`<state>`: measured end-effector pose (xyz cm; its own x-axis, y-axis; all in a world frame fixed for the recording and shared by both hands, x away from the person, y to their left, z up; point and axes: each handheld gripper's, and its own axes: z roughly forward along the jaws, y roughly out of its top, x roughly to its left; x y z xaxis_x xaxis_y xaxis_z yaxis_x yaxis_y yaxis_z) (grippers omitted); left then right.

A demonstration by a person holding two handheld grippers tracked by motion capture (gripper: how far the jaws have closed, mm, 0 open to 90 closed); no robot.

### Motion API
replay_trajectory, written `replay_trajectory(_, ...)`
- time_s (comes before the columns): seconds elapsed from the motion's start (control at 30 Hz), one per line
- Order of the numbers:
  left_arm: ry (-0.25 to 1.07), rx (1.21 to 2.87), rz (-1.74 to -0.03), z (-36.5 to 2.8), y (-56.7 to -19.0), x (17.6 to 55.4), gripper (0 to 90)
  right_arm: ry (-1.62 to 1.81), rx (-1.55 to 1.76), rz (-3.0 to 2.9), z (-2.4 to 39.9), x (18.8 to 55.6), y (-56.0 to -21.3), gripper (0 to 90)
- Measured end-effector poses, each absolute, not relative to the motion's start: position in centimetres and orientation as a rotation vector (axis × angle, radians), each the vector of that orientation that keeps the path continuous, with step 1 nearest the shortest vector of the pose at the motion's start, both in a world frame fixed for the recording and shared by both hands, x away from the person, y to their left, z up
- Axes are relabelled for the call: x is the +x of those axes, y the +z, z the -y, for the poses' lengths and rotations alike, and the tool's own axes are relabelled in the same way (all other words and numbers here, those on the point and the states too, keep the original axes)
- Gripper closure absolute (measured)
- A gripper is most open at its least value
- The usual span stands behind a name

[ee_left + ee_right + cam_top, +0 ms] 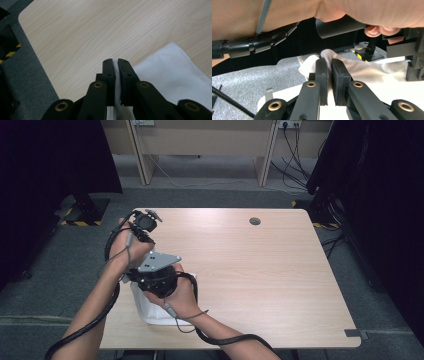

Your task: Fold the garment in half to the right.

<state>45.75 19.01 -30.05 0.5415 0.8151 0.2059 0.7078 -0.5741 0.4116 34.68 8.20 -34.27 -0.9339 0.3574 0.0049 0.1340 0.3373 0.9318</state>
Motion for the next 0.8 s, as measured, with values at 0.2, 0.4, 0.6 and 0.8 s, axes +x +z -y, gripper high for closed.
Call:
replay_trajectory(0.2,0.533,2.547,-1.217,-16.7,-30.9,45.8,84.0,1.621,0.461,-2.394,-6.4,34.6,-34.6,84.9)
replay_trajectory(0.4,0.533,2.573,-1.196,-15.3,-31.7,45.9,83.9,1.605,0.472,-2.398,-5.2,34.5,-35.2,84.8)
replay_trajectory(0.6,0.531,2.583,-1.206,-14.3,-32.9,46.2,83.9,1.589,0.493,-2.411,-4.3,34.8,-36.0,84.8)
replay_trajectory(0.8,0.517,2.604,-1.194,-13.3,-33.8,46.2,83.9,1.577,0.509,-2.422,-3.7,34.9,-36.8,84.8)
